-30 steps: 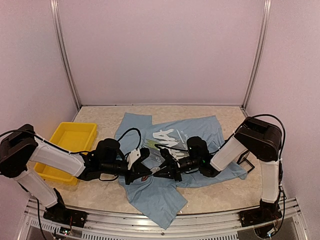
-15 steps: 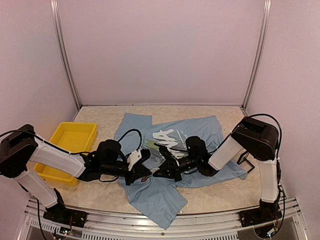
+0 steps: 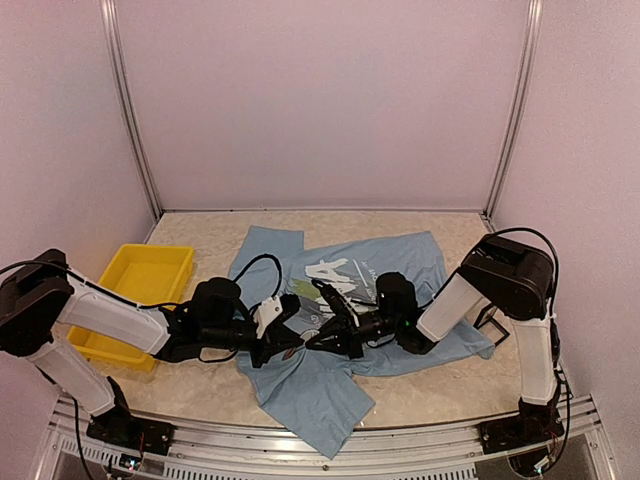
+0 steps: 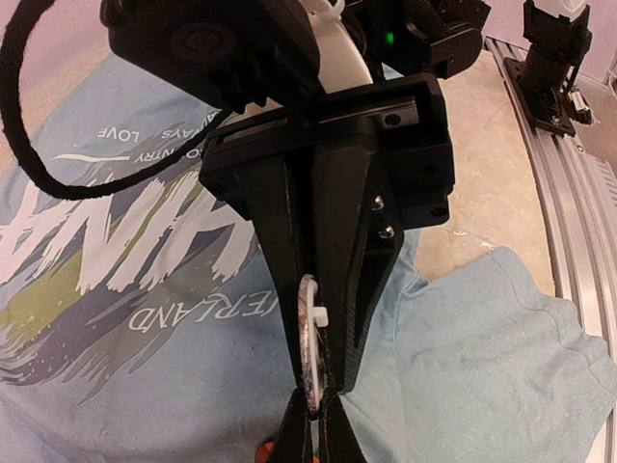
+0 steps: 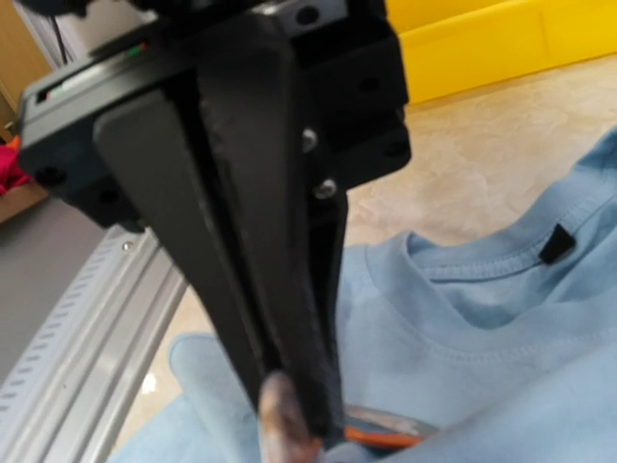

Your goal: Pin the brooch onto the clothing

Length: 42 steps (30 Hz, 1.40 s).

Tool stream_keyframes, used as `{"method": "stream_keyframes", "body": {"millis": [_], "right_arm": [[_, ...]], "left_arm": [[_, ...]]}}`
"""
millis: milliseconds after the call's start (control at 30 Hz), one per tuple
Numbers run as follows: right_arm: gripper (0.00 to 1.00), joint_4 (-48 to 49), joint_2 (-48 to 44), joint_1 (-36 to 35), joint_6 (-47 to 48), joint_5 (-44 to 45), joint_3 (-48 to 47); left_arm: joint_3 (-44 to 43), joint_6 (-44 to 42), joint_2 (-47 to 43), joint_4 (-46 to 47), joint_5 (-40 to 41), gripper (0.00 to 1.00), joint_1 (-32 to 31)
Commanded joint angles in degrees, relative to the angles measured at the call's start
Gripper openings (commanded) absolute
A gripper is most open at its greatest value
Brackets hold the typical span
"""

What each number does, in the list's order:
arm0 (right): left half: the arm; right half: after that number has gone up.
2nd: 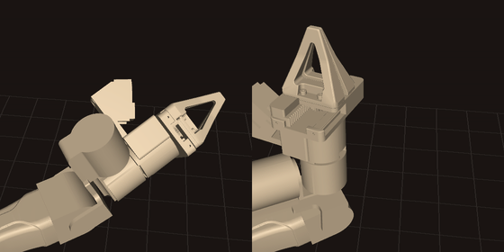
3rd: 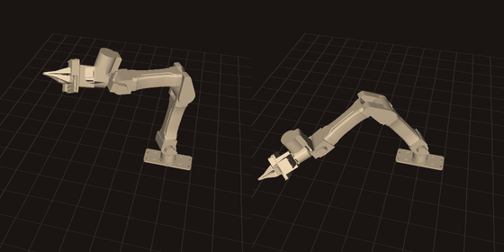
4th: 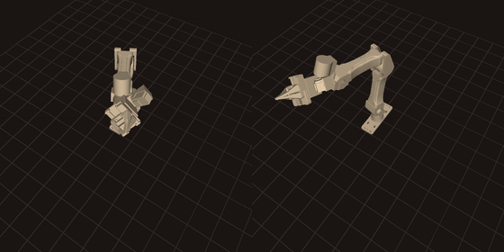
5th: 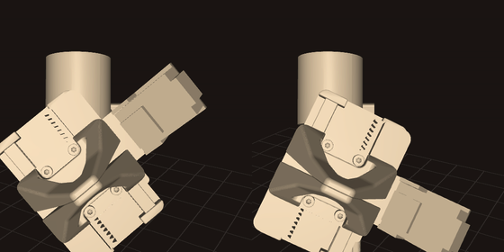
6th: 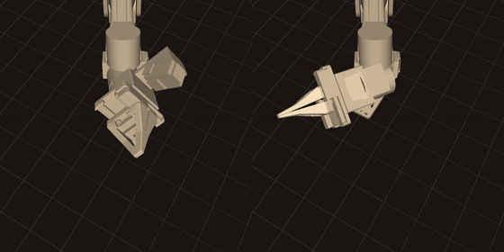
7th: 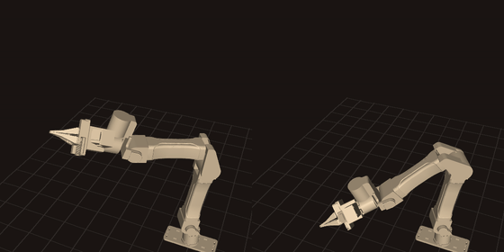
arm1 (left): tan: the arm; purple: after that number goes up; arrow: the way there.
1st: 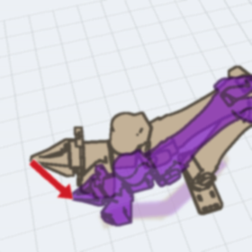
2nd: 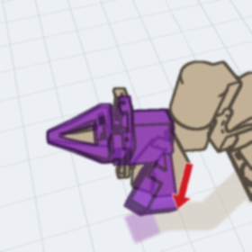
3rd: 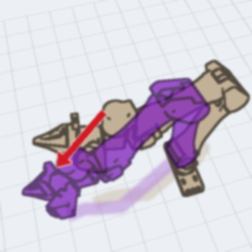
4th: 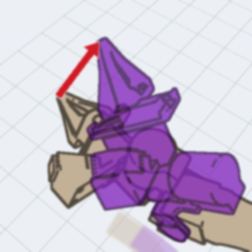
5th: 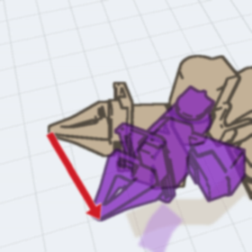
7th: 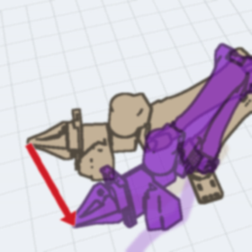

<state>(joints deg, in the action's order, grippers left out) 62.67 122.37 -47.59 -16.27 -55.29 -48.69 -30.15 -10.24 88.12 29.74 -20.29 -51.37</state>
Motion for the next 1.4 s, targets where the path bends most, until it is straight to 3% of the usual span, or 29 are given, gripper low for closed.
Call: {"method": "stream_keyframes", "body": {"millis": [0,767,1033,1200,1367], "right_arm": [[0.04,5.4,0.1,1.4,-5.0,2.8,-0.4],[0.26,-2.6,-4.4,1.8,2.4,3.4,2.6],[0.37,-12.1,-13.2,3.6,10.4,7.3,6.8],[0.40,-17.0,-19.7,6.2,15.0,13.8,9.6],[0.42,-21.2,-24.1,7.7,18.3,18.1,10.5]], "left_arm": [[0.1,-1.2,-0.9,-0.9,-1.8,0.00,-1.0],[0.7,-1.9,-1.6,-1.7,3.4,0.00,-1.1],[-0.8,-9.8,-2.1,-7.4,28.0,0.00,-8.9],[-7.3,-16.7,1.2,-18.3,42.9,0.14,-16.6],[-15.1,-15.9,7.2,-37.1,48.2,0.38,-18.9]]}}
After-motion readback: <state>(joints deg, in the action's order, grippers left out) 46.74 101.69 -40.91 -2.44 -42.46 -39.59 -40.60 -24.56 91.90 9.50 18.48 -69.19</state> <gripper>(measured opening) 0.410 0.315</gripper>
